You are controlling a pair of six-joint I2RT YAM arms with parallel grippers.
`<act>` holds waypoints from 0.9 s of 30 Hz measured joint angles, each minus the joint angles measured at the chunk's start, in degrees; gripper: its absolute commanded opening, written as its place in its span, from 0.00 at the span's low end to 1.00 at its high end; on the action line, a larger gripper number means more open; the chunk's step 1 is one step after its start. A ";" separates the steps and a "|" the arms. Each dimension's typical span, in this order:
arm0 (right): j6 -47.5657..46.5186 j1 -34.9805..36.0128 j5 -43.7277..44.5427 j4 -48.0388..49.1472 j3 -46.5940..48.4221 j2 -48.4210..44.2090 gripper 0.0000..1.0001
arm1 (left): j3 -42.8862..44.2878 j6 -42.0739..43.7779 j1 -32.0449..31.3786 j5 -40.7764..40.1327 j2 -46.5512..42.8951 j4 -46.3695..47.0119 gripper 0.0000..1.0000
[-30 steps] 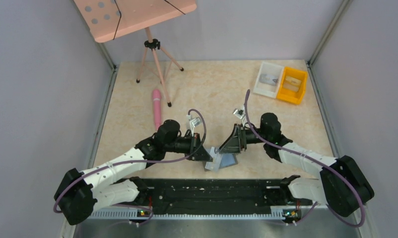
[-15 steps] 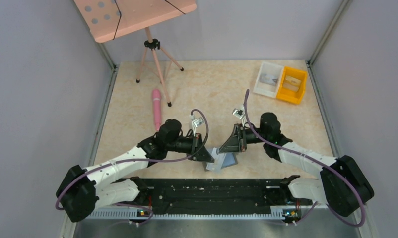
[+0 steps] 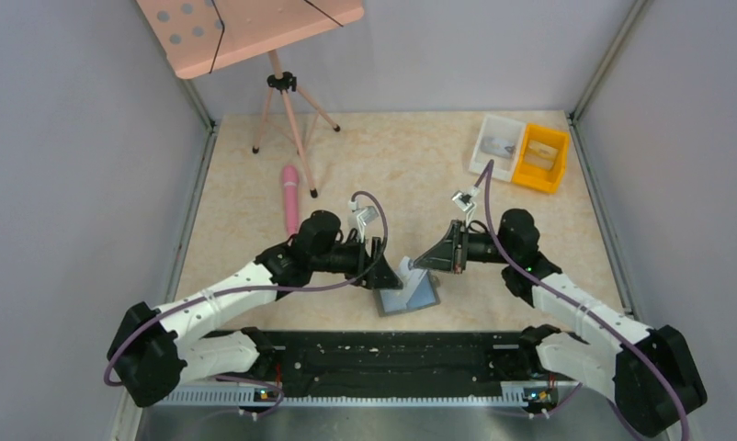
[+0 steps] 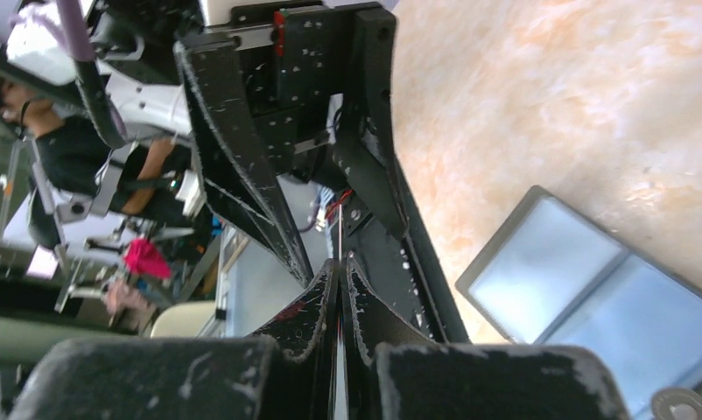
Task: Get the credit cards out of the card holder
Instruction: Place the credit card in the storage box.
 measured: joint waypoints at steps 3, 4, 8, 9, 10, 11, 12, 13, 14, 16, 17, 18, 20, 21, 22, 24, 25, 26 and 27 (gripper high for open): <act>0.28 -1.55 3.58 -3.91 0.00 -3.21 0.00 | 2.38 2.78 0.00 -4.52 -0.37 -3.45 0.75; 0.28 -1.77 4.59 -5.07 0.00 -4.07 0.00 | 3.13 3.85 0.00 -6.69 -0.55 -4.92 0.77; 0.11 -2.40 9.18 -9.99 0.00 -6.97 0.00 | 6.08 8.11 0.00 -14.82 -1.31 -10.93 0.99; 0.07 -2.73 10.32 -11.10 0.00 -7.28 0.00 | 6.67 9.03 0.04 -16.41 -1.55 -12.04 0.99; 0.02 -3.15 11.21 -12.09 0.00 -7.34 0.00 | 7.19 9.70 0.13 -17.90 -1.92 -13.00 0.99; -0.02 -3.67 12.09 -13.14 0.00 -7.34 0.00 | 7.69 10.64 0.17 -19.37 -2.45 -13.97 0.99; -0.07 -4.33 12.96 -14.12 0.00 -7.34 0.00 | 8.02 11.37 0.17 -20.52 -2.97 -14.53 0.99; -0.07 -5.11 13.88 -15.15 0.00 -7.34 0.00 | 8.44 12.24 0.17 -21.73 -3.63 -15.06 0.99; -0.07 -5.81 14.67 -15.87 0.00 -7.32 0.00 | 8.61 12.83 0.17 -22.77 -4.28 -15.23 0.99; -0.09 -7.63 16.74 -17.53 0.28 -6.86 0.00 | 8.63 14.23 0.17 -25.51 -5.75 -15.37 0.99; -0.20 -8.66 17.81 -18.38 0.76 -6.36 0.00 | 8.63 14.80 0.17 -26.82 -6.27 -15.43 0.99; -0.35 -9.66 18.84 -19.04 1.46 -5.73 0.00 | 8.63 15.45 0.17 -28.65 -6.86 -15.47 0.99; -0.92 -11.80 21.70 -20.48 3.56 -3.98 0.00 | 8.63 17.07 0.17 -32.76 -7.89 -16.06 0.99; -1.27 -12.59 22.95 -21.00 4.68 -3.23 0.00 | 8.63 17.64 0.17 -34.71 -8.28 -16.44 0.99; -1.79 -13.73 24.72 -21.77 6.43 -2.12 0.00 | 8.63 18.47 0.17 -37.57 -8.76 -17.09 0.99; -2.51 -15.98 28.41 -22.21 9.77 0.35 0.00 | 8.63 19.82 0.17 -41.29 -9.20 -18.03 0.99; -2.89 -17.27 30.51 -22.14 11.34 1.70 0.00 | 8.76 20.41 0.20 -43.12 -9.27 -18.91 0.99; -3.08 -18.64 32.44 -21.77 12.79 3.08 0.00 | 9.07 21.20 0.22 -44.94 -9.31 -20.02 0.99; -3.32 -19.93 34.56 -21.05 13.94 4.44 0.00 | 9.51 21.81 0.22 -46.34 -9.22 -21.22 0.99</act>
